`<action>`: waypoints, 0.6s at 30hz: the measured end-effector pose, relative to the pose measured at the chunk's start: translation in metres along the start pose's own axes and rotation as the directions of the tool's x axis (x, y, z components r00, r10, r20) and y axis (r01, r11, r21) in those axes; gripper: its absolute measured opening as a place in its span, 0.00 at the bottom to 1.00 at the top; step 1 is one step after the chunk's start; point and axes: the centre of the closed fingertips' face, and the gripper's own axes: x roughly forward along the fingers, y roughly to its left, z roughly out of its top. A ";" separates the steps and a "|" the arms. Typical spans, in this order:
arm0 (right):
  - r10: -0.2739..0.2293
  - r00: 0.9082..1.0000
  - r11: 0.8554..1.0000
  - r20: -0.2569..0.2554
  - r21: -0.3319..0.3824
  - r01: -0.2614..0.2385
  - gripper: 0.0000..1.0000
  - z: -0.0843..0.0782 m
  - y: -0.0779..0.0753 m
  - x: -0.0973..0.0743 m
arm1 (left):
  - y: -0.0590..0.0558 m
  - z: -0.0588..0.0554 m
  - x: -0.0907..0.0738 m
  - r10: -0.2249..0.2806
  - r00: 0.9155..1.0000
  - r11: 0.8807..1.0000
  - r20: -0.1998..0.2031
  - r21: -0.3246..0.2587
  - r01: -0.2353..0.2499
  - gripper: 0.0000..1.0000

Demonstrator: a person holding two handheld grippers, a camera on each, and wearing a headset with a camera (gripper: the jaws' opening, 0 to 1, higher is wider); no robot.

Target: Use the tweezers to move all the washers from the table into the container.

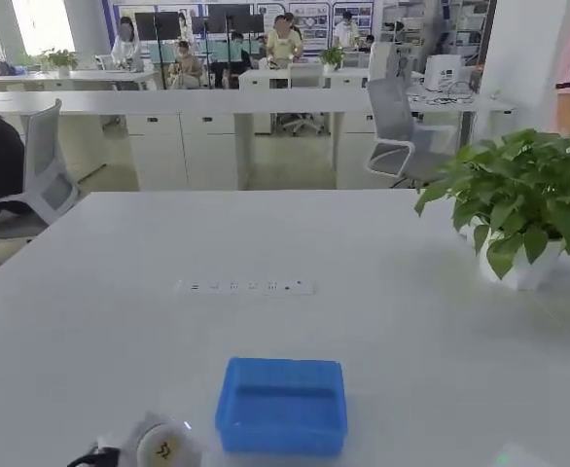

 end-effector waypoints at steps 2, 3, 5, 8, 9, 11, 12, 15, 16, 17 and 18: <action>-0.004 1.000 1.000 -0.001 0.005 0.004 0.39 0.000 -0.001 0.000 | 0.002 0.008 -0.016 0.012 0.997 0.995 0.079 -0.100 -0.004 0.52; -0.006 1.000 1.000 -0.001 0.007 0.006 0.39 0.000 -0.001 0.000 | 0.003 0.010 -0.023 0.021 0.993 0.991 0.113 -0.135 -0.006 0.52; -0.009 1.000 1.000 0.006 0.008 0.009 0.39 0.001 -0.002 0.000 | 0.007 0.014 -0.037 0.049 0.982 0.976 0.180 -0.219 -0.009 0.53; -0.004 1.000 1.000 0.008 0.020 0.004 0.41 0.001 -0.002 0.000 | 0.007 0.013 -0.054 0.063 0.973 0.947 0.223 -0.322 0.012 0.60; -0.004 1.000 1.000 0.008 0.023 0.004 0.42 0.001 -0.002 0.001 | 0.007 0.013 -0.058 0.070 0.968 0.940 0.239 -0.341 0.016 0.62; -0.005 1.000 1.000 0.007 0.021 0.005 0.44 0.001 -0.002 0.001 | 0.011 0.013 -0.068 0.099 0.958 0.934 0.269 -0.357 0.004 0.61; -0.006 1.000 1.000 0.007 0.020 0.005 0.44 0.001 -0.002 0.002 | 0.011 0.011 -0.072 0.106 0.957 0.933 0.269 -0.361 -0.002 0.61; -0.006 1.000 1.000 0.000 0.021 0.006 0.46 0.000 -0.002 0.004 | 0.014 0.003 -0.081 0.152 0.955 0.936 0.256 -0.347 -0.056 0.66; -0.007 1.000 1.000 -0.004 0.020 0.007 0.46 -0.001 -0.002 0.005 | 0.014 0.001 -0.083 0.164 0.954 0.941 0.251 -0.331 -0.075 0.67; -0.008 1.000 1.000 -0.012 0.018 0.008 0.47 -0.002 -0.002 0.006 | 0.015 -0.001 -0.086 0.189 0.949 0.947 0.252 -0.301 -0.109 0.67; -0.008 1.000 1.000 -0.017 0.016 0.008 0.47 -0.003 -0.001 0.007 | 0.016 -0.002 -0.089 0.206 0.945 0.948 0.253 -0.289 -0.130 0.66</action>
